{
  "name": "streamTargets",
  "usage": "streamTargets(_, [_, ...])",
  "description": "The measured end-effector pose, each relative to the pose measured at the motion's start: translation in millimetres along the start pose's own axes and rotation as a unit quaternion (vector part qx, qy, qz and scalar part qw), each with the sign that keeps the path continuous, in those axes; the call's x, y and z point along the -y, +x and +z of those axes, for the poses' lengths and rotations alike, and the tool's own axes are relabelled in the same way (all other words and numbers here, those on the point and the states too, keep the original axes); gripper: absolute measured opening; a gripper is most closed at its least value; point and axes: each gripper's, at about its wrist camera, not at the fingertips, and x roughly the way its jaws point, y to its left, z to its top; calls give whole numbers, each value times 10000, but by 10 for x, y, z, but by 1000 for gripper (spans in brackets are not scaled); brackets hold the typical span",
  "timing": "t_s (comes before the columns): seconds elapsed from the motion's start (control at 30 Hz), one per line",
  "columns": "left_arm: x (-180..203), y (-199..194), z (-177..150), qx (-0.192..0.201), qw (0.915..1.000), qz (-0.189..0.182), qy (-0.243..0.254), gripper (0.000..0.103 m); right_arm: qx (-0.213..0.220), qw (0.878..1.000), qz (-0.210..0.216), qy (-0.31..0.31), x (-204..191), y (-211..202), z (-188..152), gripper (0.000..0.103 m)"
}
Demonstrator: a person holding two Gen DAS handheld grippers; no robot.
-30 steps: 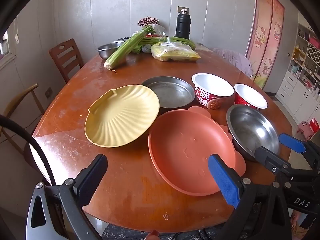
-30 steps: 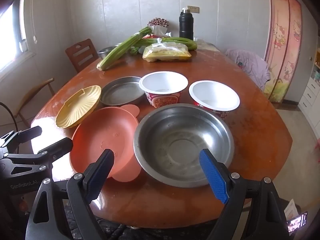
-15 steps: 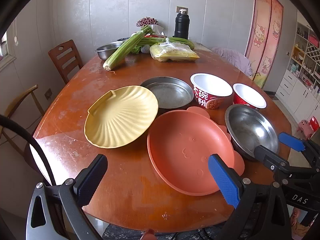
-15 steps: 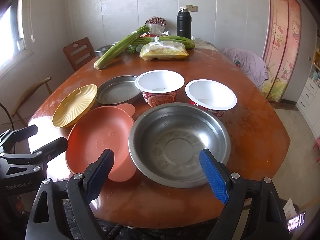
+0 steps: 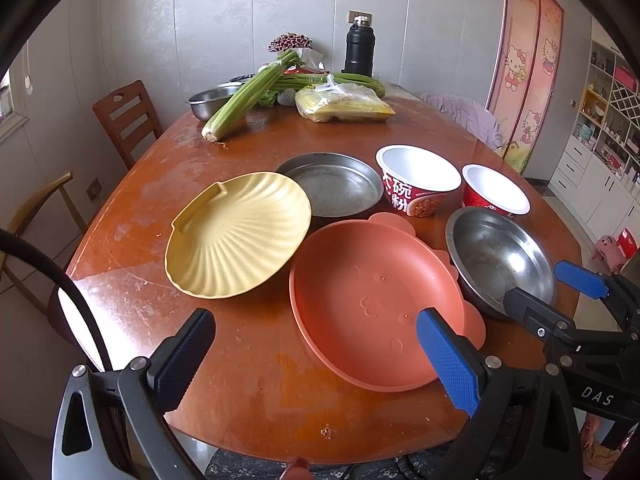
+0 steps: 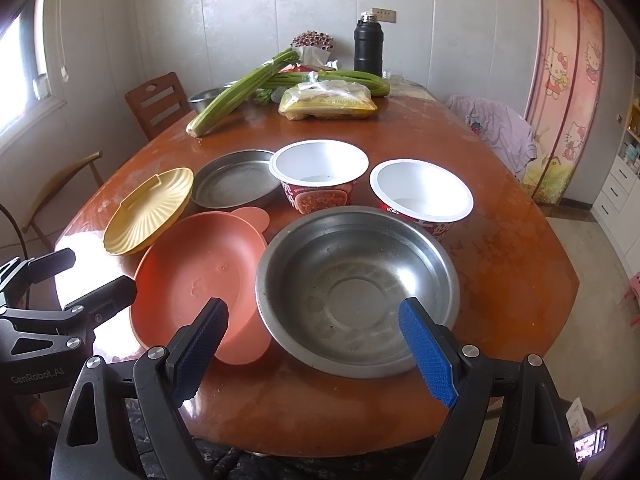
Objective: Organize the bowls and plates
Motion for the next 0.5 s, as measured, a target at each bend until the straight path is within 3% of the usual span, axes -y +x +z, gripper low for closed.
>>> streamTargets(0.5, [15,3,1,-14,10000,14,-1,101,1,10000,-54,14,36,-9,-16,88])
